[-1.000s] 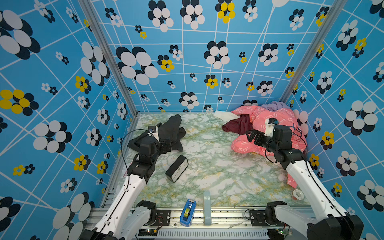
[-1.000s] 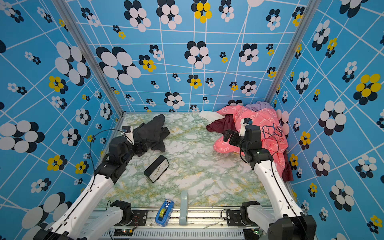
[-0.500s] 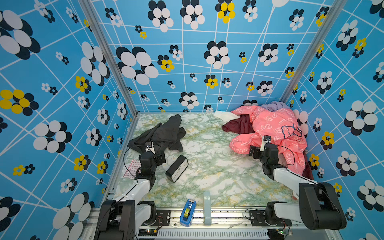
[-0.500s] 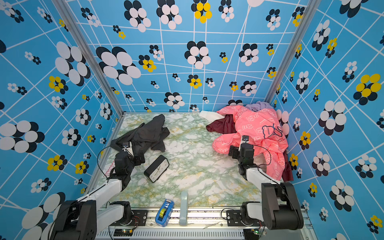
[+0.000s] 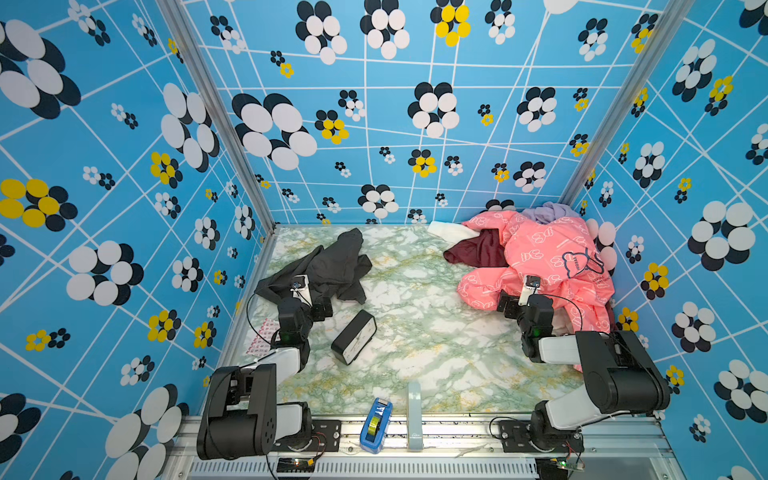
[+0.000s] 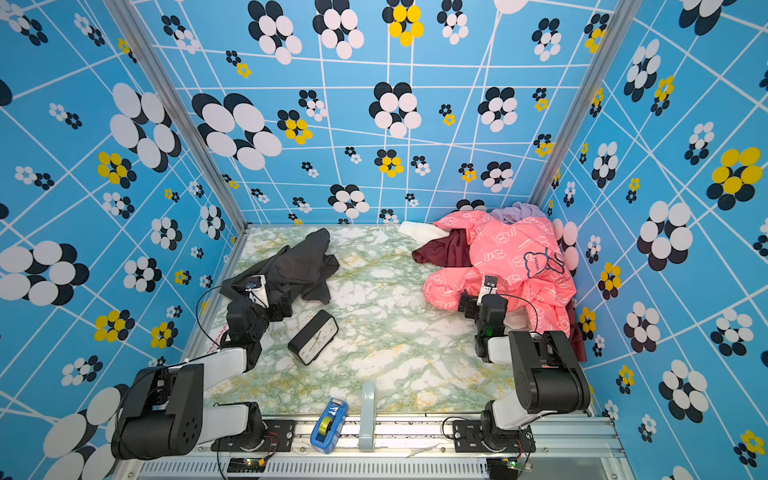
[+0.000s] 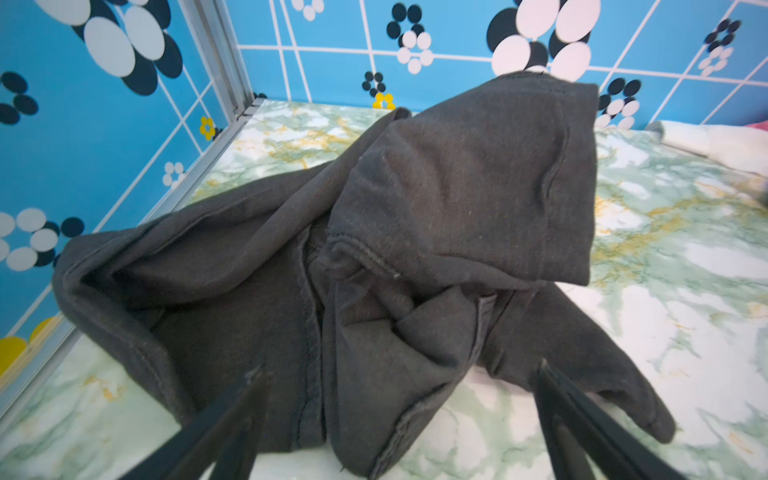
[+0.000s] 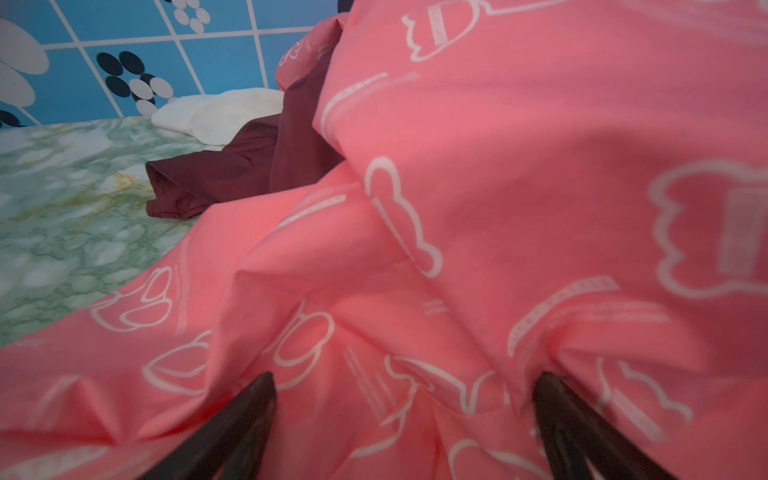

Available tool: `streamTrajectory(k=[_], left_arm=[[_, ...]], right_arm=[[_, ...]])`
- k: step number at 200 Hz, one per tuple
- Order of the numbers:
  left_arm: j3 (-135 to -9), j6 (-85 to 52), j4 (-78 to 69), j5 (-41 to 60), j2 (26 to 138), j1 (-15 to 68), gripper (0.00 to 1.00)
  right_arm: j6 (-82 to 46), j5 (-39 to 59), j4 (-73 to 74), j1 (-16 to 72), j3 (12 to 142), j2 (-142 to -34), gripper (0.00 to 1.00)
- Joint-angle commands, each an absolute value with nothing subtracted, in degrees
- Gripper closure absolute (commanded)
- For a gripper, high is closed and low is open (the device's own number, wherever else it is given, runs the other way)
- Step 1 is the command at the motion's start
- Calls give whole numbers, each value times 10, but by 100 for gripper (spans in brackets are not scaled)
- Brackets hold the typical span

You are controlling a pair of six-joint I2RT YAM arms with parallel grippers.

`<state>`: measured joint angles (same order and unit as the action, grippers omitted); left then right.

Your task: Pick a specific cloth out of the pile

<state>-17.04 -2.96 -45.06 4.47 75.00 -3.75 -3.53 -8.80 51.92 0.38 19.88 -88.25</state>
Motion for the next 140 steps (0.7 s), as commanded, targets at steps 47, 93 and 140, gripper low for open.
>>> streamTrajectory(k=[47,93,140], left_arm=[[-121,-61,-714,78,893,-55,1],[-210,-20,-543,57,887,-19,1],[-213,-18,-536,50,887,-16,1]], right_arm=[[-20,-61,514,1,220,-884,1],[-22,-69,505,1,223,-882,1],[-22,-69,504,0,225,-882,1]])
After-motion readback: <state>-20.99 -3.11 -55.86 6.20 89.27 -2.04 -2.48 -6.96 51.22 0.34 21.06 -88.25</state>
